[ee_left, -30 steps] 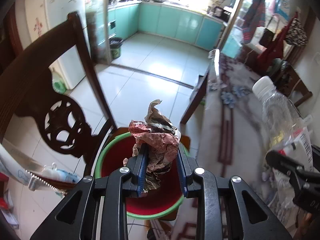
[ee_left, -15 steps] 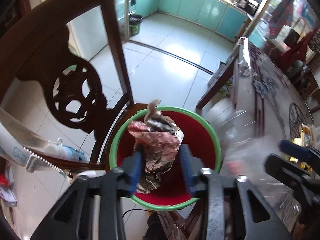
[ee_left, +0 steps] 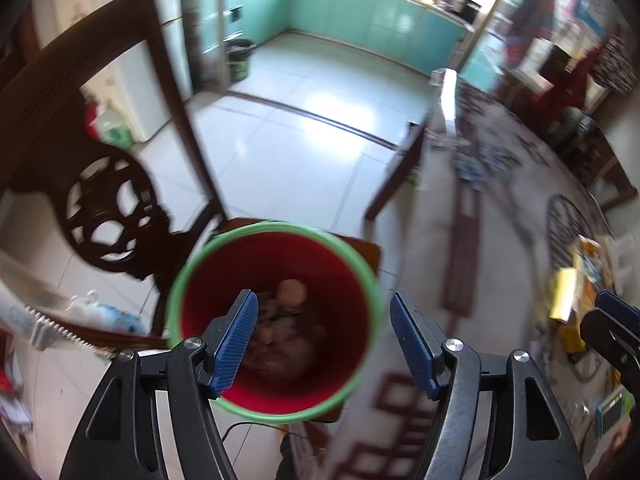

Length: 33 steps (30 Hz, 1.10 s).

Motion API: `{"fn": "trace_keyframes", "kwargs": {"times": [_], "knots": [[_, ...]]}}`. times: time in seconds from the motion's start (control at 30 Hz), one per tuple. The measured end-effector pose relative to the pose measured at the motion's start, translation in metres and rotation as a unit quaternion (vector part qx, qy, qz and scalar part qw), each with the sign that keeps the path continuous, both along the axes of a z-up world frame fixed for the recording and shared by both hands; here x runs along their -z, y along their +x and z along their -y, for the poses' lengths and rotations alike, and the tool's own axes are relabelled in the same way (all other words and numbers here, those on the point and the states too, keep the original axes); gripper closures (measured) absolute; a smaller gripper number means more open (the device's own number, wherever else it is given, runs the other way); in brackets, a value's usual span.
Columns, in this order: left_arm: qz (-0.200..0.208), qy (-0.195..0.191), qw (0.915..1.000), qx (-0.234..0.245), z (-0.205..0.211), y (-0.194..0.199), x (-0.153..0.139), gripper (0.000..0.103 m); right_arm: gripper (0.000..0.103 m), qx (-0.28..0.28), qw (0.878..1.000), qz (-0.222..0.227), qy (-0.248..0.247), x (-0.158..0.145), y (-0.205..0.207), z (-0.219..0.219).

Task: Collect trash
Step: 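Drop the brown paper into the bucket with the left gripper while the right gripper drops the bottle, then grasp the yellow iced-tea carton with the left gripper while the right gripper grasps a brown paper cup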

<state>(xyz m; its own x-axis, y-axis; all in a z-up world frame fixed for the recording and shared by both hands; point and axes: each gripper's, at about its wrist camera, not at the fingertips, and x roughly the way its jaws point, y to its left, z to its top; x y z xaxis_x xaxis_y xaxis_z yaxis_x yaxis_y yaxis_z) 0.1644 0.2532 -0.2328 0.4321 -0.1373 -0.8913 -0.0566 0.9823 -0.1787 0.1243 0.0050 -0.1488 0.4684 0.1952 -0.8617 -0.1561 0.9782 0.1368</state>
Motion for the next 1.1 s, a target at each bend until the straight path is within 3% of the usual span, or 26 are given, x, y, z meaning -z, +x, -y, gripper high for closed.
{"fn": "trace_keyframes", "kwargs": {"times": [0.23,0.4,0.53,0.7,0.73,0.77,0.8,0.97,1.1], "knots": [[0.023,-0.004,0.9971,0.073,0.082,-0.002,-0.023,0.035,0.019,0.138,0.989,0.019,-0.040,-0.010,-0.025,0.117],[0.025,-0.002,0.9938,0.109,0.135,-0.011,-0.033,0.035,0.019,0.213,0.975,-0.005,-0.062,0.011,-0.042,0.191],[0.030,0.009,0.9902,0.136,0.175,-0.022,-0.043,0.035,0.019,0.203,0.977,-0.040,-0.050,0.040,-0.046,0.223],[0.032,0.027,0.9857,0.163,0.222,-0.036,-0.050,0.035,0.020,0.151,0.986,-0.060,-0.040,0.072,-0.033,0.239],[0.032,0.028,0.9844,0.171,0.233,-0.038,-0.051,0.035,0.022,0.144,0.987,-0.062,-0.034,0.076,-0.031,0.241],[0.033,0.031,0.9831,0.177,0.244,-0.040,-0.052,0.035,0.037,0.135,0.988,-0.065,-0.022,0.081,-0.031,0.245],[0.034,0.033,0.9821,0.182,0.252,-0.042,-0.053,0.035,0.043,0.129,0.990,-0.062,-0.001,0.082,-0.031,0.250],[0.035,0.030,0.9743,0.220,0.306,-0.045,-0.053,0.035,0.063,0.111,0.993,-0.037,0.026,0.066,-0.043,0.266],[0.033,0.033,0.9628,0.266,0.360,-0.043,-0.043,0.035,0.064,0.131,0.991,-0.011,0.038,0.042,-0.072,0.297]]}}
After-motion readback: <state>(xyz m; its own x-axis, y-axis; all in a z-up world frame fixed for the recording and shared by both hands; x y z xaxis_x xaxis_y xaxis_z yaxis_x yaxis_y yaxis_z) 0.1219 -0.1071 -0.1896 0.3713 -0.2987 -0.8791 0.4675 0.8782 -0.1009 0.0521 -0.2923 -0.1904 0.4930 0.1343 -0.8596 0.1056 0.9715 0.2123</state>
